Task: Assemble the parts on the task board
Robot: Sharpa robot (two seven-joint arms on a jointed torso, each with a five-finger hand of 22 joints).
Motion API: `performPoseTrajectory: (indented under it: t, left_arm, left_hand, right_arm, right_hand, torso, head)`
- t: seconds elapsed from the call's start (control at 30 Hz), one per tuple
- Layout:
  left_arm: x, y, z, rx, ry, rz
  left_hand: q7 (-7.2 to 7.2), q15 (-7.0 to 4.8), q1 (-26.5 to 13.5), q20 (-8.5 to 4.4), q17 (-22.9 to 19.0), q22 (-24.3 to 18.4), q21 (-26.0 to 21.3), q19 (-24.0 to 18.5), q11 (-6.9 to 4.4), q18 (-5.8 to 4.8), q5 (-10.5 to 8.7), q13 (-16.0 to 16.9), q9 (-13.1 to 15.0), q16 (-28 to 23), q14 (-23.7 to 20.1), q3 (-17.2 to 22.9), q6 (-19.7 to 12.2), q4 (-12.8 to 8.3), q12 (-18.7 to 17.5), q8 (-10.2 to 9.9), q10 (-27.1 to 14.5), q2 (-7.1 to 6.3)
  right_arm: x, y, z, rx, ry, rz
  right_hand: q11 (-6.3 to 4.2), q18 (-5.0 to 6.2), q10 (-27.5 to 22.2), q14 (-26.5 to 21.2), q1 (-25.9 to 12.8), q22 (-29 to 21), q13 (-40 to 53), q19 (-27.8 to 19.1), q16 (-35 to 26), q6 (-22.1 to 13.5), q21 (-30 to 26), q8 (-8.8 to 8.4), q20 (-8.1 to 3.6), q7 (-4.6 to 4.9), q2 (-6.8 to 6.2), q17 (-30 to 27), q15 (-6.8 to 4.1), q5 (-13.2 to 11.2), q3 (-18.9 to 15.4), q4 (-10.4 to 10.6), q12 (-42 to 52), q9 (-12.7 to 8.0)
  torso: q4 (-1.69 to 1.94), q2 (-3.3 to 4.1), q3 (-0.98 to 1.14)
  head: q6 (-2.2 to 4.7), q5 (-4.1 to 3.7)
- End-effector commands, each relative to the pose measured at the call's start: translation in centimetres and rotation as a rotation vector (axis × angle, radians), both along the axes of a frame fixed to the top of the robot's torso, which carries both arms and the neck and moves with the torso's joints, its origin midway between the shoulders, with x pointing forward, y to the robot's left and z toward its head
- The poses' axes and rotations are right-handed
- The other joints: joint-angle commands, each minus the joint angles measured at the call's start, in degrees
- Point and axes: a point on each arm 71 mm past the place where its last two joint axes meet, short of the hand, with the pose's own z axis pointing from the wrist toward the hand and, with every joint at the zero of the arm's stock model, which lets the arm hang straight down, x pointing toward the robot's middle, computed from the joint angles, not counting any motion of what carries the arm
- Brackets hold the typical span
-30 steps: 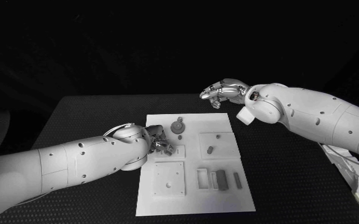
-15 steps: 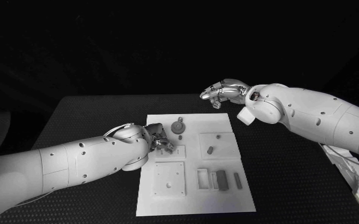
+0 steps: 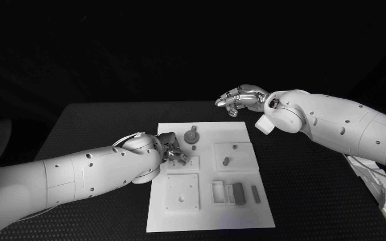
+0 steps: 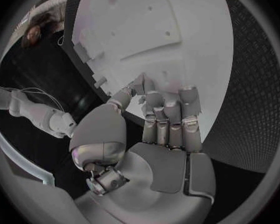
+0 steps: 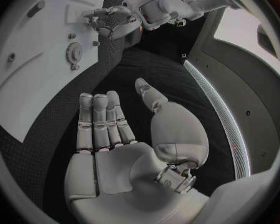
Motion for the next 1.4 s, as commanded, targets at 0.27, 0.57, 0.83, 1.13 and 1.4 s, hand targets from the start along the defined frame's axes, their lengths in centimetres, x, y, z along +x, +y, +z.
performPoseTrajectory:
  t: [0.27, 0.57, 0.83, 1.13, 1.4]
  left_arm:
    - [-0.1, -0.39, -0.06, 0.033, -0.005, -0.027]
    - [-0.22, -0.42, -0.59, 0.039, -0.028, -0.022]
    - [-0.12, -0.2, -0.53, 0.035, -0.042, -0.014]
    - [-0.18, -0.02, -0.61, 0.029, -0.042, -0.012]
    - [-0.22, -0.1, -0.63, 0.022, -0.044, -0.012]
  left_hand:
    - [0.02, -0.3, 2.64, -0.88, 0.11, 1.21, 0.3, 0.39, 0.05, 1.93, -0.22, 0.12, 0.08, 0.31, 0.45, 2.09, 0.48, -1.75, 0.34, 0.33, 0.6, 3.67]
    - [-0.08, -0.31, 2.44, -0.9, 0.17, 1.23, 0.5, 0.55, -0.06, 1.97, -0.46, 0.2, 0.08, 0.45, 0.61, 2.07, 0.68, -1.7, 0.47, 0.43, 0.79, 3.72]
    - [-0.12, -0.33, 2.47, -0.92, 0.18, 1.23, 0.57, 0.61, -0.09, 2.0, -0.57, 0.21, 0.07, 0.48, 0.67, 2.13, 0.72, -1.73, 0.5, 0.45, 0.84, 3.81]
    - [-0.16, -0.35, 2.55, -0.93, 0.19, 1.23, 0.64, 0.66, -0.14, 2.03, -0.6, 0.22, 0.06, 0.51, 0.75, 2.22, 0.78, -1.84, 0.51, 0.48, 0.91, 3.91]
    - [-0.18, -0.36, 2.55, -0.93, 0.19, 1.23, 0.68, 0.7, -0.16, 2.04, -0.59, 0.23, 0.06, 0.53, 0.8, 2.23, 0.84, -1.9, 0.53, 0.51, 0.97, 3.91]
  right_arm:
    - [-0.1, 0.16, -0.02, 0.001, 0.002, 0.018]
    - [-0.07, 0.15, -0.02, 0.001, 0.001, 0.017]
    - [-0.08, 0.19, -0.02, 0.002, 0.001, 0.018]
    - [-0.08, 0.16, -0.04, 0.002, 0.001, 0.018]
    - [-0.1, 0.12, -0.06, 0.002, 0.002, 0.018]
  right_hand:
    - [0.11, 0.77, -0.38, -0.2, -0.49, 0.06, -0.13, 0.15, 0.39, -0.02, -0.38, -0.03, 0.34, 0.29, -0.13, -0.12, -0.11, -0.31, -0.23, 0.06, 0.31, -0.08]
    - [0.11, 0.77, -0.39, -0.2, -0.49, 0.06, -0.18, 0.16, 0.41, -0.02, -0.38, -0.03, 0.33, 0.29, -0.13, -0.15, -0.11, -0.31, -0.21, 0.05, 0.34, -0.09]
    - [0.11, 0.77, -0.39, -0.2, -0.51, 0.06, -0.21, 0.16, 0.42, -0.01, -0.38, -0.04, 0.33, 0.29, -0.13, -0.18, -0.12, -0.31, -0.21, 0.06, 0.36, -0.09]
    - [0.11, 0.77, -0.4, -0.21, -0.52, 0.07, -0.26, 0.17, 0.44, -0.01, -0.39, -0.04, 0.33, 0.29, -0.12, -0.2, -0.12, -0.31, -0.2, 0.07, 0.39, -0.1]
    - [0.11, 0.77, -0.41, -0.21, -0.54, 0.07, -0.3, 0.18, 0.46, -0.01, -0.39, -0.04, 0.32, 0.29, -0.12, -0.23, -0.12, -0.32, -0.2, 0.08, 0.42, -0.1]
  torso:
    - [0.0, 0.01, -0.03]
    - [-0.09, 0.06, -0.08]
    - [-0.01, 0.02, 0.0]
    - [-0.02, 0.01, -0.04]
    - [0.01, 0.03, -0.04]
  head:
    - [-0.14, 0.08]
    - [-0.11, -0.08]
    - [-0.07, -0.09]
    - [-0.04, -0.08]
    - [-0.14, -0.16]
